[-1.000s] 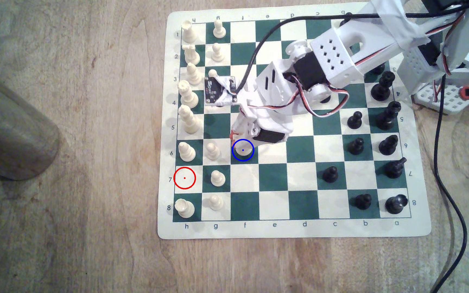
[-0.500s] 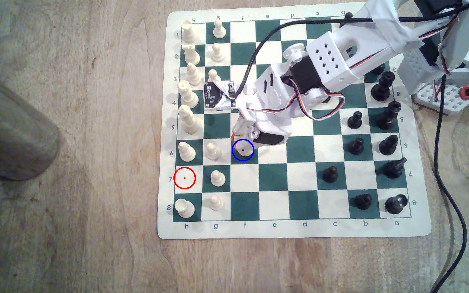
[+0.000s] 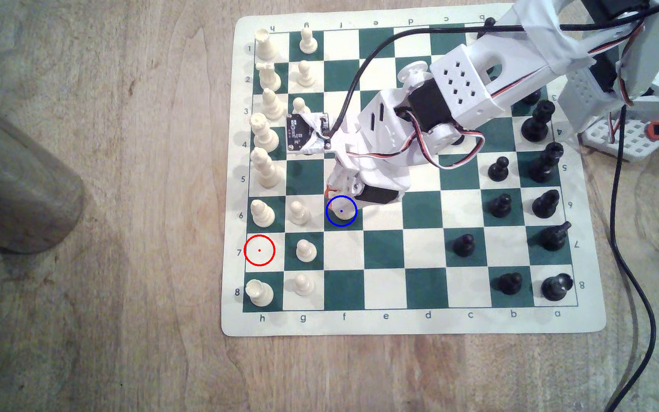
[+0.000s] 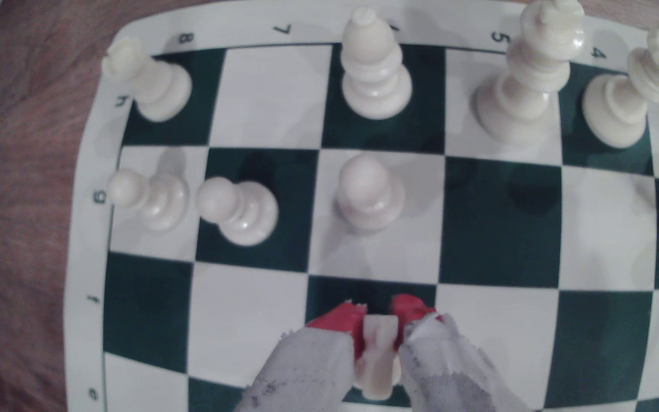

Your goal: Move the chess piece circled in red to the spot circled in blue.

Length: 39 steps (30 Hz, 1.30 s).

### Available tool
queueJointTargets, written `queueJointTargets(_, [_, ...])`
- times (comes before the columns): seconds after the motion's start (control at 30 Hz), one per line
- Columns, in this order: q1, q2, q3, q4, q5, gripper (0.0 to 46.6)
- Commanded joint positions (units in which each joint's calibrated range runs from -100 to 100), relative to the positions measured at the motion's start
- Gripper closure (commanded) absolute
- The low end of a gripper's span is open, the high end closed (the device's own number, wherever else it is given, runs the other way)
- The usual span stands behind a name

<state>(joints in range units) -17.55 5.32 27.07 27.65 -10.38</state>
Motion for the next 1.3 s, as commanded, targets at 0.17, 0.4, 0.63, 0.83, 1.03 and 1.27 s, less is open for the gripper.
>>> queueJointTargets(0.17, [-0.6,-1.9,-4.9,-0.8,-0.3,44.4])
queueJointTargets(0.4, [-0.6,-1.9,-4.3,1.1,-0.5,35.9])
queueJointTargets(0.63, [-0.7,-3.4,-4.1,3.5,-0.6,33.0])
queueJointTargets(0.83, [-1.9,-9.5,-3.8,9.4,-0.8,31.6])
queueJointTargets(1.03, [-2.8,-19.6,-2.1,17.2,-1.1,31.3])
queueJointTargets(1.27, [-1.3,-33.8,1.9,26.1,-0.7,31.4])
